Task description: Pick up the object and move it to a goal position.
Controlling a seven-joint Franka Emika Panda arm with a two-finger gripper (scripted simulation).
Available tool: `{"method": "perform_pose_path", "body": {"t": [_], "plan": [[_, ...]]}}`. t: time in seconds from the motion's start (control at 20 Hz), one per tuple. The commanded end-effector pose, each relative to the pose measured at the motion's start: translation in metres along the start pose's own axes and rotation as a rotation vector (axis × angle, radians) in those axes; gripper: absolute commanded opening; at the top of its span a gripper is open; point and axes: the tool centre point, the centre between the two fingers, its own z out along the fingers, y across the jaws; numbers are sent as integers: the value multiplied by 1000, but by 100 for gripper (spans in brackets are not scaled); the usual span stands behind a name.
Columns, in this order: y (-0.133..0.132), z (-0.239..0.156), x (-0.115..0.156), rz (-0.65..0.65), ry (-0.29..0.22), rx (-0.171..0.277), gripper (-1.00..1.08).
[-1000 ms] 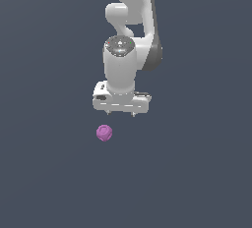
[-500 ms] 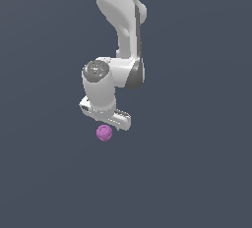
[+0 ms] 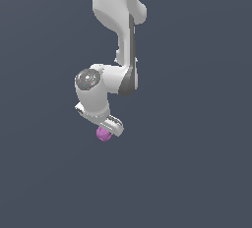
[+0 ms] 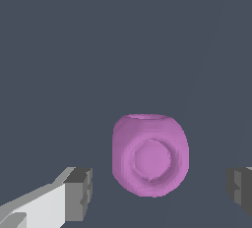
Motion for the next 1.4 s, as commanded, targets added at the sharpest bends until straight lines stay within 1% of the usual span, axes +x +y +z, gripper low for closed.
{"method": "perform_pose_path", "body": {"t": [0.0,0.2,0.55,0.8,0.85,1.35], "plan": [[0,0,0,0,0,0,100],[0,10,0,1,1,0,100],[1,45,0,6,1,1,100],[0,51,1,6,1,1,100],[0,51,1,6,1,1,-100],[0,50,1,6,2,1,-100]]}}
